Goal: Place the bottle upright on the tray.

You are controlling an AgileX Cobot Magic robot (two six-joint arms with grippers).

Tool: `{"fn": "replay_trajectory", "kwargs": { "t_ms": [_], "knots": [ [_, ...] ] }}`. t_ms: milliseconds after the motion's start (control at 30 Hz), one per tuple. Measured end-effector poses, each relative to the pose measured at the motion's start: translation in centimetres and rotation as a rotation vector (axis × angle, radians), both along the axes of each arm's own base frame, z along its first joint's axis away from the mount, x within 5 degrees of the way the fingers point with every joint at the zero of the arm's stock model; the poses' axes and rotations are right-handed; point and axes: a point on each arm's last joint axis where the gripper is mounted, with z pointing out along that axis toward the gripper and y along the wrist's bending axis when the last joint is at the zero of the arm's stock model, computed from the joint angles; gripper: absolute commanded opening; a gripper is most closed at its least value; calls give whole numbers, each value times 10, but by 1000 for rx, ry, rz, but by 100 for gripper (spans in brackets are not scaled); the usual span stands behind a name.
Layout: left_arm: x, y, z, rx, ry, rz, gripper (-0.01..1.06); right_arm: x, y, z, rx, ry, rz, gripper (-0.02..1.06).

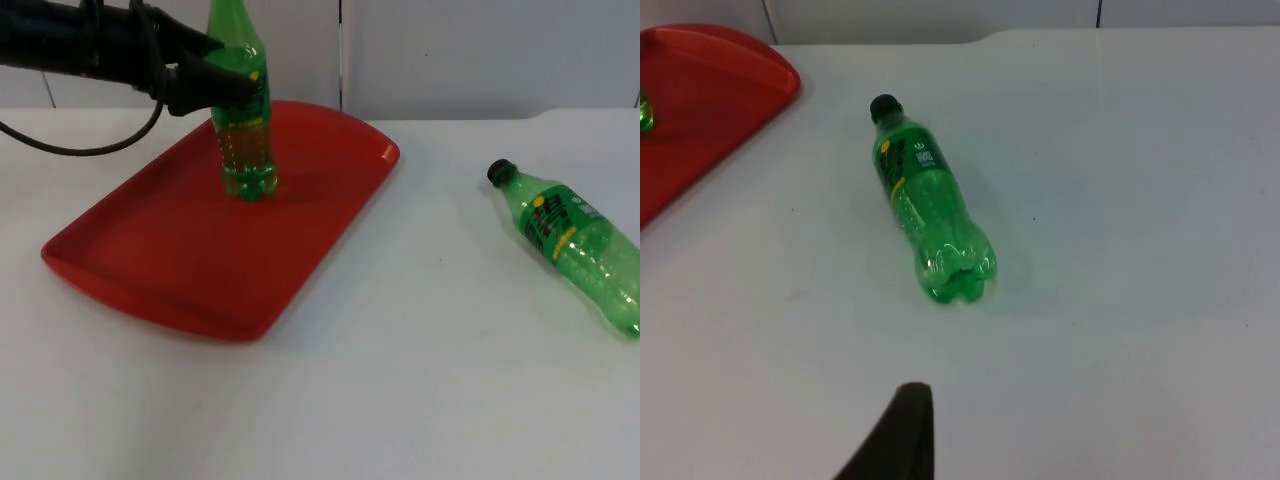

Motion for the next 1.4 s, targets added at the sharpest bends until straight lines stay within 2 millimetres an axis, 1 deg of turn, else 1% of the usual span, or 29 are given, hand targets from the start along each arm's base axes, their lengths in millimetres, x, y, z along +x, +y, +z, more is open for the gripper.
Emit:
{"fn": "replay_trajectory", "kwargs": {
  "t_ms": [167,433,500,633,767,800,867,933,1133,1167,1333,1367,1400],
  "knots": [
    [-1,0,4,15,24,0,98,0,0,0,0,0,0,104],
    [-4,2,25,48,39,28,98,0,0,0,-8,-1,4,104],
    [-4,3,25,52,51,33,98,0,0,0,-2,0,1,104],
    [-5,4,30,83,82,50,98,0,0,0,-2,0,1,104],
    [-9,7,40,143,118,73,98,0,0,0,-2,0,1,104],
    [-9,7,40,143,118,73,98,0,0,0,-2,0,1,104],
    [-10,10,49,185,127,105,98,0,0,0,-2,0,1,104],
    [-10,11,48,194,133,112,98,0,0,0,-2,0,1,104],
    [-19,13,75,223,191,145,98,0,0,0,-2,0,1,104],
    [-19,13,75,223,191,145,98,0,0,0,-2,0,1,104],
    [-34,10,105,181,254,132,98,0,0,0,-2,0,1,104],
    [-34,10,105,181,254,132,98,0,0,0,-2,0,1,104],
    [-37,9,113,172,263,137,98,0,0,0,-2,0,1,104]
  ]
}}
